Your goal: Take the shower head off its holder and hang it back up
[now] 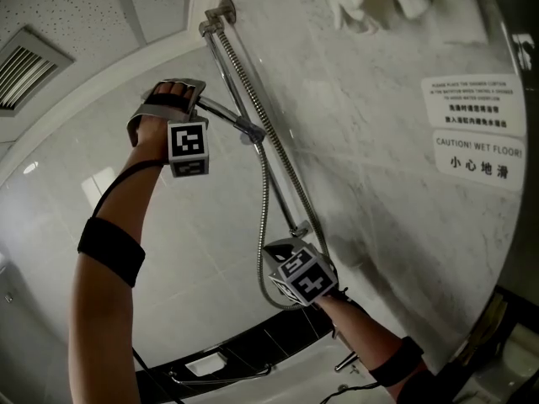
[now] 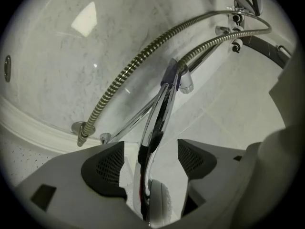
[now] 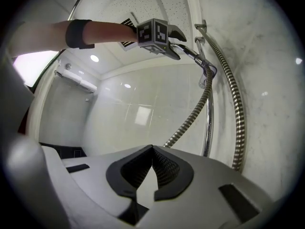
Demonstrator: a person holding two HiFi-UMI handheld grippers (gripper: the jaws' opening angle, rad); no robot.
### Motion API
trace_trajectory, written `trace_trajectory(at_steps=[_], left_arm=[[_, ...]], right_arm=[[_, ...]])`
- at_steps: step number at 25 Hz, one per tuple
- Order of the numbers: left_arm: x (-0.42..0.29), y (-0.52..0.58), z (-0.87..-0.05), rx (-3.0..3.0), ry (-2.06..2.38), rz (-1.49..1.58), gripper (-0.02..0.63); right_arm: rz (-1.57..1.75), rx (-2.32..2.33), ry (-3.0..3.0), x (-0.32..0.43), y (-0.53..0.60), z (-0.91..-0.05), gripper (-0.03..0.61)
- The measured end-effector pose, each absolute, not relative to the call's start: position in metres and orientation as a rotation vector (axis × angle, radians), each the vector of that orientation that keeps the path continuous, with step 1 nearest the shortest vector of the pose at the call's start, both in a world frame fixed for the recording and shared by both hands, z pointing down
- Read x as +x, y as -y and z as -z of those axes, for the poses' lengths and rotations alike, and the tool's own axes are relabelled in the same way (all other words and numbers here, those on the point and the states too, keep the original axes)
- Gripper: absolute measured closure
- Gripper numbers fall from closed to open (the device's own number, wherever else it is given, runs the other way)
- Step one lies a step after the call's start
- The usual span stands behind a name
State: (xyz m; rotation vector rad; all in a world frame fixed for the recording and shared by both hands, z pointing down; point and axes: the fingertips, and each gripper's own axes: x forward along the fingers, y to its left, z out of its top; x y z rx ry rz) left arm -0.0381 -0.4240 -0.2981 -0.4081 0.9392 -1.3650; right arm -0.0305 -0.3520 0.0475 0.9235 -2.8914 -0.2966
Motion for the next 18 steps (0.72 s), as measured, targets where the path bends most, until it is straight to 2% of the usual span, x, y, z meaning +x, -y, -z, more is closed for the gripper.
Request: trace_trajectory(at_steps=[3, 5, 7, 18], left_arm=[[-0.039, 0.433, 0.298, -0.354, -0.921, 1.4, 0.273], [-0.039, 0.437, 0.298, -0.314, -0.911, 1.404, 0.356], [-0.036, 0.438, 0.3, -0.281, -0.909, 1.381, 0.494], [-0.033, 0.439, 0.312, -0.081, -0.817, 1.354, 0.518]], right_arm=[[0.304, 0.918, 2.898, -0.028, 0.352, -0.045, 0.557], [0.31, 0.912, 2.902, -0.029, 0.352, -0.045, 0.558], [0.312, 0.911, 2.903, -0.028, 0.353, -0.046, 0.558], [0.293, 0.889, 2.901, -0.032, 0.356, -0.059, 0.557]])
